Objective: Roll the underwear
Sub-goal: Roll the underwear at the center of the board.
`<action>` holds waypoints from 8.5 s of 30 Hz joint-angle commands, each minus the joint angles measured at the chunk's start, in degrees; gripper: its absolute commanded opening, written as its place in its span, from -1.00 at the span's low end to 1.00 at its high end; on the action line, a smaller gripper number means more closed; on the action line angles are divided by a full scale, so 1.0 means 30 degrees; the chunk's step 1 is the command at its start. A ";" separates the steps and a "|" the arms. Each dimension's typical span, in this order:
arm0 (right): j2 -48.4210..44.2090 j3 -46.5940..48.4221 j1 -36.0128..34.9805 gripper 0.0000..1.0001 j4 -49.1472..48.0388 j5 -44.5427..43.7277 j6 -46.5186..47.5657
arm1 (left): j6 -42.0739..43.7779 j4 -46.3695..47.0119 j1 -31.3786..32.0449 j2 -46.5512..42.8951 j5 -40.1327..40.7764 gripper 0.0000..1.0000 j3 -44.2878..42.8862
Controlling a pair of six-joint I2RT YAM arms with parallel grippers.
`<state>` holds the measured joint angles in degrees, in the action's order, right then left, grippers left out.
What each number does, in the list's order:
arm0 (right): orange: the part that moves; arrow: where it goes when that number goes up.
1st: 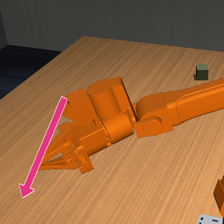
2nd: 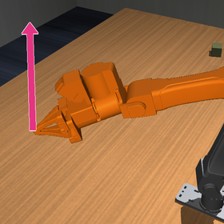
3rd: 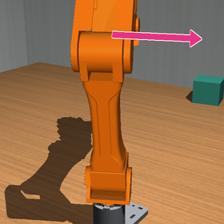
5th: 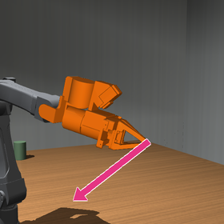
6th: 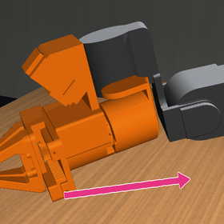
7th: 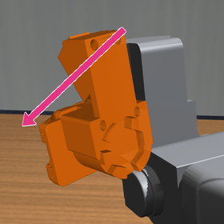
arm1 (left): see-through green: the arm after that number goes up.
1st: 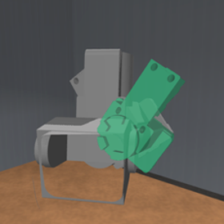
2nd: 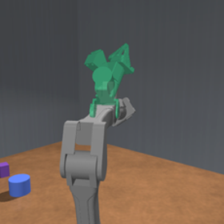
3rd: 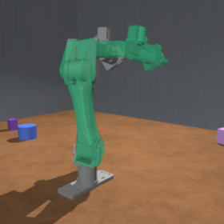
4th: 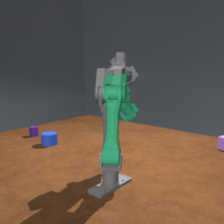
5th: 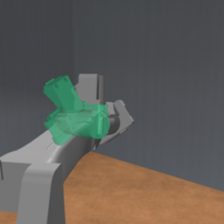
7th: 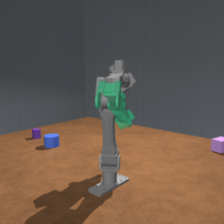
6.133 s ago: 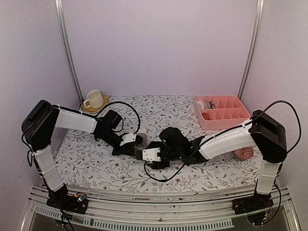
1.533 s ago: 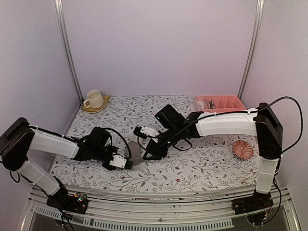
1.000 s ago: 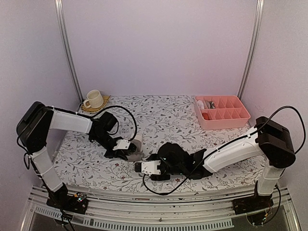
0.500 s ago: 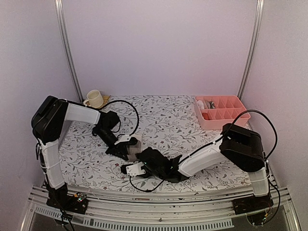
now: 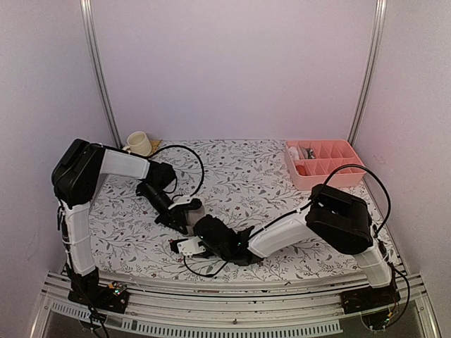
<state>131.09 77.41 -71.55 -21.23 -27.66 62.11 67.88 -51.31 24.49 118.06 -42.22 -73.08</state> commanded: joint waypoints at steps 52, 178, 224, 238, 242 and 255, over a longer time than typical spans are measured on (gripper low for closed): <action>0.5887 1.4449 0.4768 -0.88 2.3083 2.2784 -1.7170 | 0.5306 2.0771 0.0119 -1.7832 0.3064 0.04 1.9893; -0.0433 0.4176 0.1387 -0.94 1.6660 0.8762 -1.2845 | -0.4498 0.9817 -0.0087 -0.7130 0.4349 0.53 0.5070; 0.2112 0.9258 0.4667 -0.90 2.1320 2.1643 -1.7839 | 0.3671 2.6289 0.5576 -0.8851 1.0066 -1.00 1.6301; 0.3907 0.9098 0.5634 -0.89 2.1064 2.2898 -1.8447 | 0.4170 2.8057 0.4068 -1.1802 0.8158 0.15 1.8825; 0.3962 0.9233 0.5720 -0.88 2.0980 2.2985 -1.8858 | 0.4936 2.8104 0.3736 -1.2729 0.7334 0.25 1.9472; 0.4102 0.9734 0.6002 -0.85 2.0840 2.3308 -1.9556 | 0.6336 2.7157 0.5248 -1.1959 0.7276 0.26 1.9094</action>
<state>139.04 107.18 -53.87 39.48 47.13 4.47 85.54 30.70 38.15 79.59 -21.17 -14.68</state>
